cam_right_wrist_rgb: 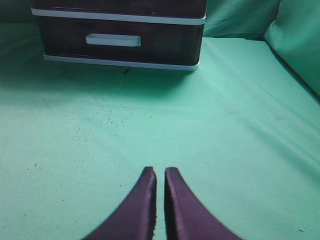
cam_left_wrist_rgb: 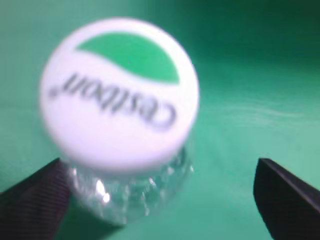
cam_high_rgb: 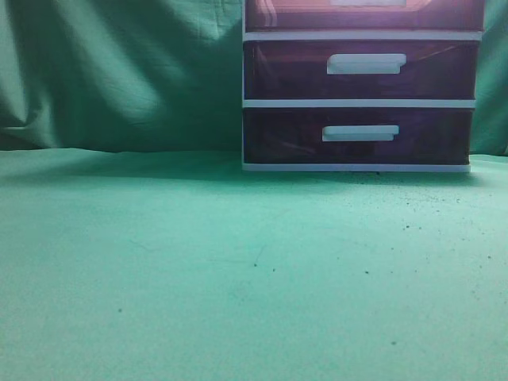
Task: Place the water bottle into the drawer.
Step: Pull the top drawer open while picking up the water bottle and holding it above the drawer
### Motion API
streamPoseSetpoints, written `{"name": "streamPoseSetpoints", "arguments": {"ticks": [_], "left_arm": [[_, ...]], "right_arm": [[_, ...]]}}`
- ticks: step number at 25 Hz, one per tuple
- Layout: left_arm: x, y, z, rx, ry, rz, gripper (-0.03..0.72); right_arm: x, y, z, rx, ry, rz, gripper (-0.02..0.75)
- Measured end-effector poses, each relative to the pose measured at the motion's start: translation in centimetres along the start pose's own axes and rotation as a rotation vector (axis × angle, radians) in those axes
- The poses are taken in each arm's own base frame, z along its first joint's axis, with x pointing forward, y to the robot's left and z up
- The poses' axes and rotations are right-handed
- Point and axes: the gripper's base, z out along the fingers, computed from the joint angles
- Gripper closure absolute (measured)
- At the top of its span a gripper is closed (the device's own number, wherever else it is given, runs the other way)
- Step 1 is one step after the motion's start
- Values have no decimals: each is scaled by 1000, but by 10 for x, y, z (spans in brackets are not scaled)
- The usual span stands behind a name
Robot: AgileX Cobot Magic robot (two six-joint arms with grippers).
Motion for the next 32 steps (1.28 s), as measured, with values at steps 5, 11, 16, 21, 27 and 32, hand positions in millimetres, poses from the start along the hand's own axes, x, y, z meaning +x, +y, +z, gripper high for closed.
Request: {"name": "streamPoseSetpoints", "arguments": {"ticks": [5, 11, 16, 21, 27, 32], "left_arm": [[-3, 1, 23, -11, 3, 16, 48], [-3, 2, 37, -17, 8, 44, 230], [-4, 2, 38, -19, -9, 64, 338], [-4, 2, 38, -19, -10, 66, 384], [-19, -5, 6, 2, -82, 76, 384], [-43, -36, -42, 99, -99, 146, 384]], "right_arm": [[0, 0, 0, 0, 0, 0, 691], [0, 0, 0, 0, 0, 0, 691], [0, 0, 0, 0, 0, 0, 691], [0, 0, 0, 0, 0, 0, 691], [0, 0, 0, 0, 0, 0, 691], [0, 0, 0, 0, 0, 0, 691]]}}
